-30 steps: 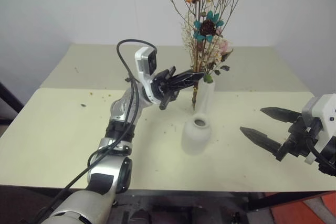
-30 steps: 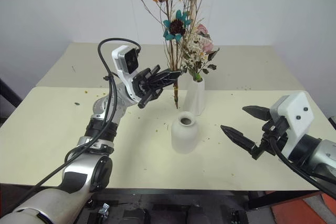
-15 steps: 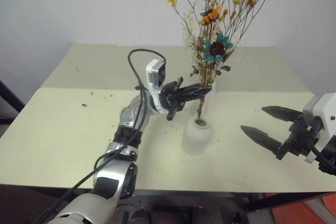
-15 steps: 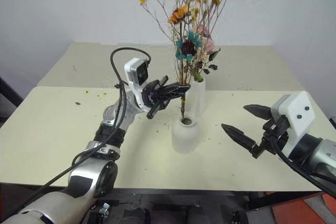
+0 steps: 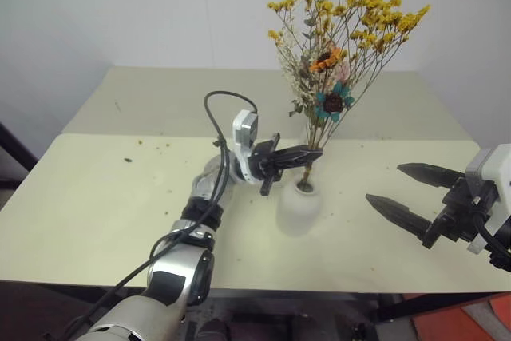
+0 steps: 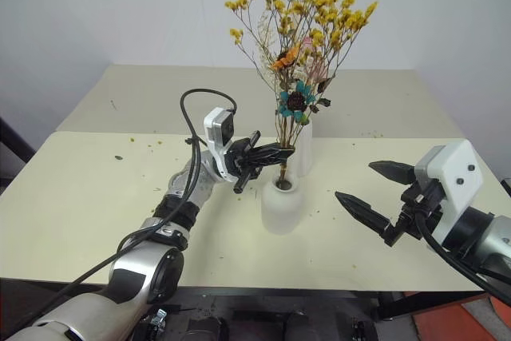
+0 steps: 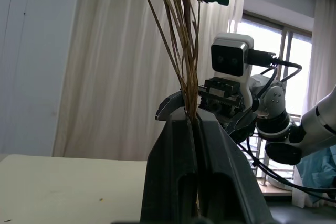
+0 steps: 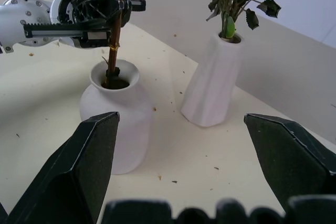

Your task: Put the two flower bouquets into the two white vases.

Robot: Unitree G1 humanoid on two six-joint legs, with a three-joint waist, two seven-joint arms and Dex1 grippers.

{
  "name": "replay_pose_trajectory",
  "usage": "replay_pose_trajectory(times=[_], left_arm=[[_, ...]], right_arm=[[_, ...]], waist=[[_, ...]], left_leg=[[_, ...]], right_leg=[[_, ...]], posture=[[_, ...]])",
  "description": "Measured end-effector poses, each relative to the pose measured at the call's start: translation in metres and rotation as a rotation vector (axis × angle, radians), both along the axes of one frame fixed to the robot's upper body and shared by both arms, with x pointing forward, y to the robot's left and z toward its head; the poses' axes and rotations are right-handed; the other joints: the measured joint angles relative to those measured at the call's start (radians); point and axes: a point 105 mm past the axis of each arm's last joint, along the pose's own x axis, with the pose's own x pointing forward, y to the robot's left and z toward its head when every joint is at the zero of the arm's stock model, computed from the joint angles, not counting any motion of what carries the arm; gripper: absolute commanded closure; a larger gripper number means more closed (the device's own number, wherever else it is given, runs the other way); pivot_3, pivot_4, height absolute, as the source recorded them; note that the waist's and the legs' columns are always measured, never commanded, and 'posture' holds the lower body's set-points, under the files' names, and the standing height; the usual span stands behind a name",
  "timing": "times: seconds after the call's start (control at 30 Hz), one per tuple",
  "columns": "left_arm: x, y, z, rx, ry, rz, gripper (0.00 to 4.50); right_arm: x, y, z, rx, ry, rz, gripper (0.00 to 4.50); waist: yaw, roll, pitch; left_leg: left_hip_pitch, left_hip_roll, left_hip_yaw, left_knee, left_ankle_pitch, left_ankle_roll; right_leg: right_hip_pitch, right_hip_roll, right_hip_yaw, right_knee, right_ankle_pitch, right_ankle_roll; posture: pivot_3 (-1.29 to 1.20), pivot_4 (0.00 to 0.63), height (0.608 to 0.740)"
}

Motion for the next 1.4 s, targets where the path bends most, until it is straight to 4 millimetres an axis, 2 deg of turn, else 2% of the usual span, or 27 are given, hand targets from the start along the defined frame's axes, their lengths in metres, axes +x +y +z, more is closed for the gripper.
replay_pose_trajectory(times=[0.37,0.53,0.83,0.97,1.3,1.33,1.4], left_arm=[[-0.003,-0.002,-0.011,0.006,-0.01,0.012,4.47],[-0.005,0.001,-0.025,0.064,-0.019,0.022,4.47],[-0.004,0.005,-0.026,0.076,-0.024,0.026,4.47],[-0.004,0.006,-0.027,0.087,-0.026,0.025,3.46],[-0.006,0.015,-0.02,0.132,-0.093,0.021,0.23],[-0.006,0.017,-0.02,0.144,-0.105,0.023,0.06],[-0.007,0.02,-0.018,0.167,-0.132,0.027,0.06]], right_arm=[[0.0,0.0,0.0,-0.007,0.004,-0.004,0.0],[-0.001,-0.002,0.003,-0.009,-0.008,-0.01,0.0],[-0.01,0.005,0.0,-0.009,0.033,0.064,0.0],[-0.012,0.006,0.001,-0.008,0.039,0.074,0.0],[-0.012,0.004,0.004,-0.007,0.021,0.07,0.0],[-0.012,0.004,0.004,-0.008,0.018,0.069,0.0],[-0.011,0.004,0.005,-0.009,0.012,0.071,0.0]], waist=[[0.0,0.0,0.0],[0.0,0.0,0.0],[0.002,0.0,0.0],[0.002,0.0,0.0],[0.0,0.0,0.0],[0.0,0.0,0.0],[0.001,0.0,0.0]], left_leg=[[0.0,0.0,0.0,0.0,0.0,0.0],[0.0,0.0,0.0,0.0,0.0,0.0],[0.0,0.0,0.0,0.0,0.0,0.0],[0.0,0.0,0.0,0.0,0.0,0.0],[0.0,0.0,0.0,0.0,0.0,0.0],[0.001,0.0,0.0,0.0,0.0,0.0],[0.0,0.0,0.0,0.0,0.0,0.0]], right_leg=[[0.0,0.0,0.0,0.0,0.0,0.0],[0.0,0.0,0.0,0.0,0.0,0.0],[0.0,0.0,0.0,0.0,0.0,0.0],[0.001,0.0,0.0,0.0,0.0,0.0],[0.0,0.0,0.0,0.0,0.0,0.0],[0.0,0.0,0.0,0.0,0.0,0.0],[0.0,0.0,0.0,0.0,0.0,0.0]], posture=[[0.0,0.15,0.74],[0.0,0.15,0.74],[0.0,0.15,0.74],[0.0,0.15,0.74],[0.0,0.15,0.74],[0.0,0.15,0.74],[0.0,0.15,0.74]])
